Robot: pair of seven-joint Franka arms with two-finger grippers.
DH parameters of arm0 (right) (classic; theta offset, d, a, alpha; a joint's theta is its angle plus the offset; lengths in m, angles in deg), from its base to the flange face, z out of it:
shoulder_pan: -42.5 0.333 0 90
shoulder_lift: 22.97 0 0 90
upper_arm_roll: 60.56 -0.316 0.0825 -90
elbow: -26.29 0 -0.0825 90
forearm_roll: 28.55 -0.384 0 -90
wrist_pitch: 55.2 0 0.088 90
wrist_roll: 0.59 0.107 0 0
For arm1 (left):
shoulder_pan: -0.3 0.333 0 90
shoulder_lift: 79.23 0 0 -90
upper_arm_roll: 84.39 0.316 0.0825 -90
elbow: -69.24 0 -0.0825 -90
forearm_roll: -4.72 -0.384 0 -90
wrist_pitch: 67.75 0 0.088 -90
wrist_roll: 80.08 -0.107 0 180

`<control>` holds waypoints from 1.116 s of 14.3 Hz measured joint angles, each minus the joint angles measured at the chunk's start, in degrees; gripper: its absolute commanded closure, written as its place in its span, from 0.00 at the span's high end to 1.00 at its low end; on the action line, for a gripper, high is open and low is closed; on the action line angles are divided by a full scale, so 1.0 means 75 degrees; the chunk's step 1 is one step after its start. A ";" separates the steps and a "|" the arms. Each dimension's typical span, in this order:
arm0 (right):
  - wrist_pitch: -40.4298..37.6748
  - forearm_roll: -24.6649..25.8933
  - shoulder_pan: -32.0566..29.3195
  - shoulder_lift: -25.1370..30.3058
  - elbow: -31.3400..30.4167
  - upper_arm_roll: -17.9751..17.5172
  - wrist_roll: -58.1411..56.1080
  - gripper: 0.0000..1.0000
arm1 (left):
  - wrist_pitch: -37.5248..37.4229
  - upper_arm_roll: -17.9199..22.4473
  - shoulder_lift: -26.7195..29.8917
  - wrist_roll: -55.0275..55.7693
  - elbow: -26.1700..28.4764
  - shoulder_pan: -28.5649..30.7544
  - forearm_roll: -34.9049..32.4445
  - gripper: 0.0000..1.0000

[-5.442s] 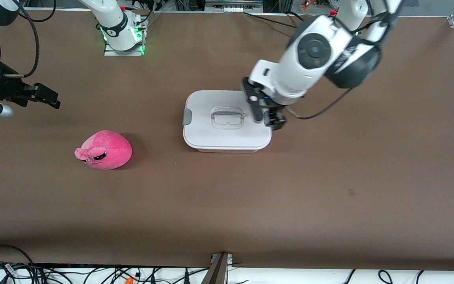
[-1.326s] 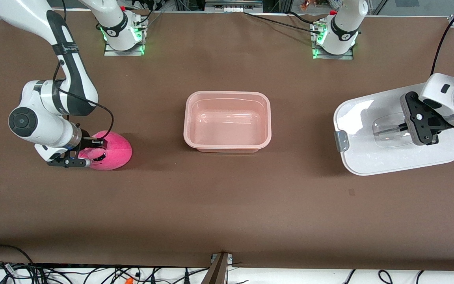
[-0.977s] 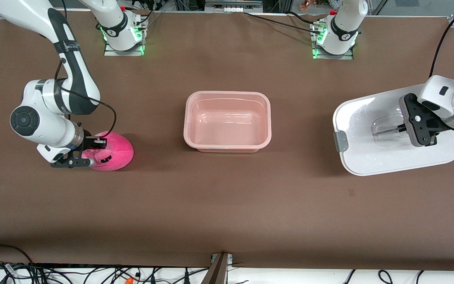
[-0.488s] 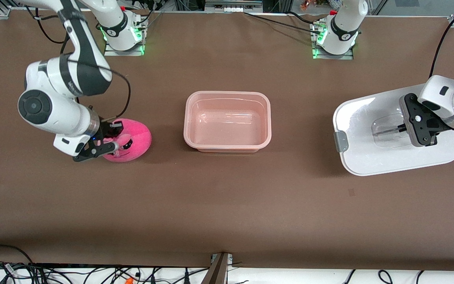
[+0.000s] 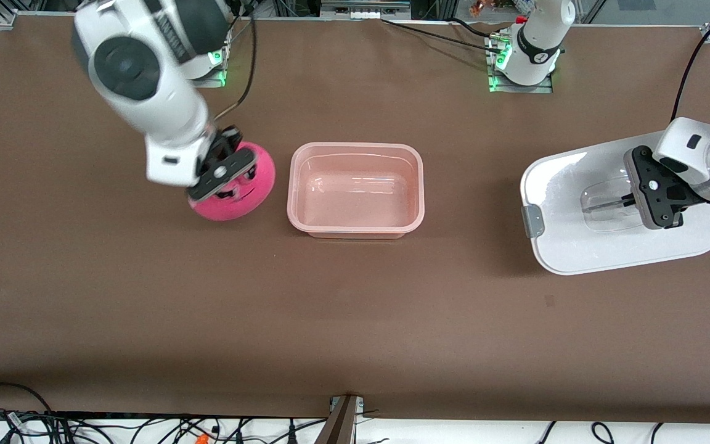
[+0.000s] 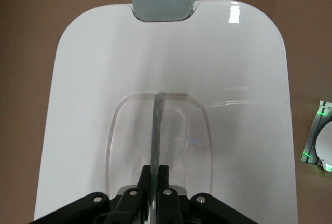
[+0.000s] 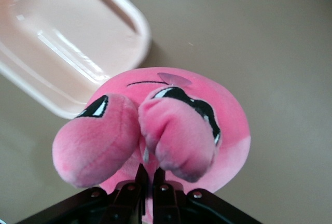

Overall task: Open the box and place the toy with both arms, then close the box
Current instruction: 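Carry the pink toy into the pink box tray with the right gripper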

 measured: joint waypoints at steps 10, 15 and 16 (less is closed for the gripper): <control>0.0076 0.1746 0.2564 -0.1113 0.0453 -0.0146 -0.0299 0.00 | -0.0001 -0.0022 0.0000 0.0004 -0.0002 0.0000 0.0000 0.00; 0.0129 0.2064 0.2816 -0.2006 0.1240 -0.0128 -0.0310 0.00 | -0.0009 -0.0018 0.0000 0.0004 -0.0002 0.0004 0.0000 0.00; 0.0148 0.2153 0.2861 -0.2180 0.1388 -0.0126 -0.0310 0.00 | -0.0014 -0.0017 0.0000 0.0004 -0.0002 0.0004 0.0000 0.00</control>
